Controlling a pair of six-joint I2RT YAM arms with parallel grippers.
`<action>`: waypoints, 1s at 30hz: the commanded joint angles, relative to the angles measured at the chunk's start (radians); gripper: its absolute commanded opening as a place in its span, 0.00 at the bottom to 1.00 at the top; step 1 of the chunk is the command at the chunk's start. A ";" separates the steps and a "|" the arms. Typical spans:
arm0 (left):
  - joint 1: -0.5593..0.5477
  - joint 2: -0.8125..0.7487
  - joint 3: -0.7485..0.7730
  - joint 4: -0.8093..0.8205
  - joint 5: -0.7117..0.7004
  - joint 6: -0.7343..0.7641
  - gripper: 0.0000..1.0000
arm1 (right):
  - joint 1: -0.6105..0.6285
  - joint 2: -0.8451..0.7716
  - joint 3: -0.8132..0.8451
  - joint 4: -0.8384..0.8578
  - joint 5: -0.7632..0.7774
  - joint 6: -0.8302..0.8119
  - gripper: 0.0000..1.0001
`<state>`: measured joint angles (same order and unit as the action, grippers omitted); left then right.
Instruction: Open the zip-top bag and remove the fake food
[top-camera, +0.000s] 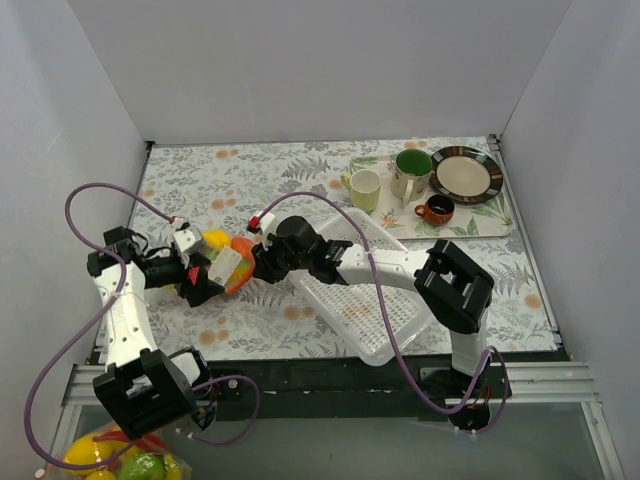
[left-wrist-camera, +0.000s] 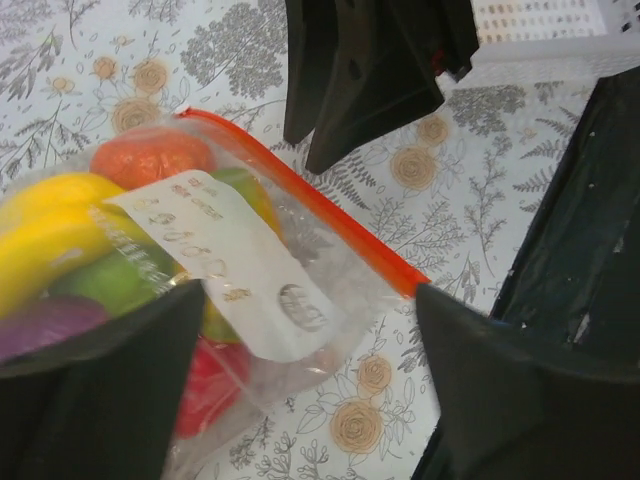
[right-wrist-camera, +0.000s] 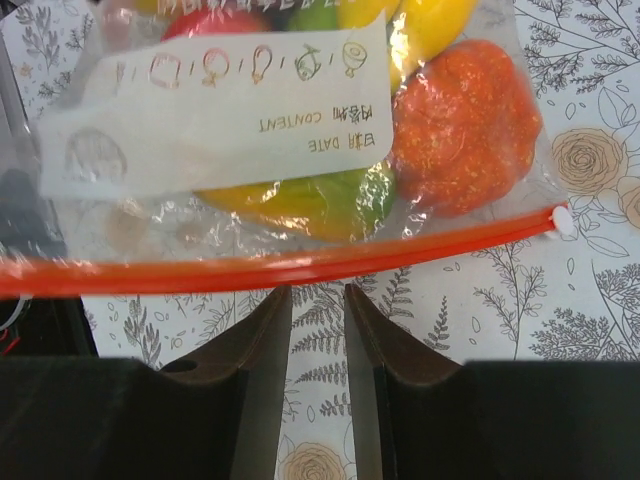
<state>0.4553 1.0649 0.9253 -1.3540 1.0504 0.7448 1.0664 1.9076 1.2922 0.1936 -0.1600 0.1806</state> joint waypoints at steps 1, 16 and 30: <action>-0.003 0.111 0.189 -0.034 0.140 -0.256 0.98 | 0.000 -0.028 -0.048 0.098 -0.007 0.028 0.36; 0.138 0.352 0.136 0.395 -0.186 -0.580 0.94 | 0.026 -0.162 -0.253 0.155 0.033 0.034 0.35; 0.141 0.468 0.093 0.357 -0.191 -0.533 0.63 | 0.063 -0.072 -0.236 0.126 0.092 0.004 0.41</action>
<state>0.5930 1.5154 1.0367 -1.0153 0.8635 0.1864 1.1370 1.7691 1.0023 0.3729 -0.1261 0.2066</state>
